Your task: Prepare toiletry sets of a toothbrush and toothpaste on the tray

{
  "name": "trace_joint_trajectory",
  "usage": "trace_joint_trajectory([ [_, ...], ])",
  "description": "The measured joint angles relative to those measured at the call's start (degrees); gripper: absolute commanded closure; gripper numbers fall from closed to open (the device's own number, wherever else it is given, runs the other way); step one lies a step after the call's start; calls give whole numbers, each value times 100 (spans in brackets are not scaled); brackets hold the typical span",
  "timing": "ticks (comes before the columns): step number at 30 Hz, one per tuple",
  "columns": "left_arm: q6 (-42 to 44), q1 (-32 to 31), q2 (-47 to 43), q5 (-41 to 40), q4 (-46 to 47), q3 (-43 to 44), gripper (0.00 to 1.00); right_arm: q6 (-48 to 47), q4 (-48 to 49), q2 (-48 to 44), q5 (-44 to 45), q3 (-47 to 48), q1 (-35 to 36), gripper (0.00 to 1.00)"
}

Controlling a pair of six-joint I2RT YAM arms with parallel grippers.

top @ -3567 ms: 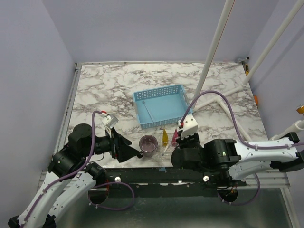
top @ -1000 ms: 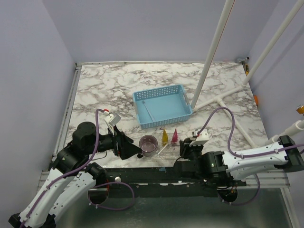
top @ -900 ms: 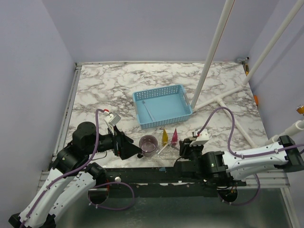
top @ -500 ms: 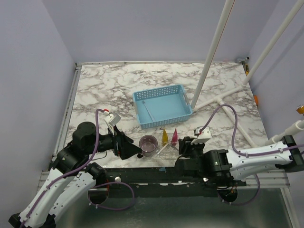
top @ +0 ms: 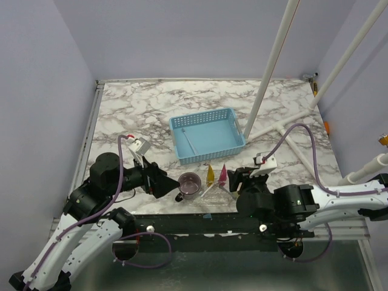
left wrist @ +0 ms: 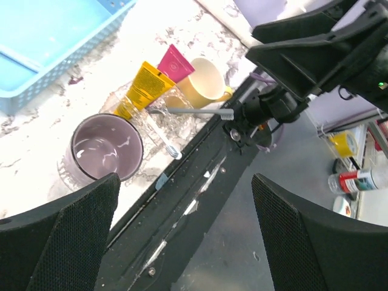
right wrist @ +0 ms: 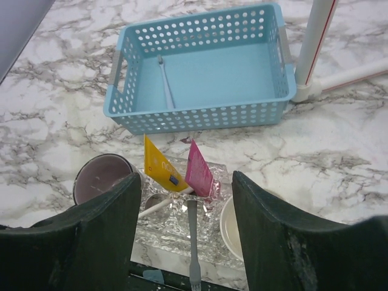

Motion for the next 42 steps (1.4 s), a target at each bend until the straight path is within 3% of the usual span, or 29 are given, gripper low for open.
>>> trace_joint_trajectory([
  [8, 111, 9, 343, -638, -168, 393, 10, -1746, 826, -138, -61, 306, -188, 29],
  [18, 398, 22, 953, -1320, -181, 903, 10, -3464, 2046, 111, -1480, 450, -2166, 27],
  [27, 756, 267, 1519, -2116, -181, 1521, 10, -3987, 2465, 507, -3206, 802, -4476, 25],
  [33, 839, 870, 1871, -2277, -87, 1661, 10, -4022, 2553, 501, -4140, 920, -5971, 24],
  [42, 837, 1552, 1928, -2562, 160, 1674, 10, -3947, 2566, 544, -4732, 922, -7086, 22],
])
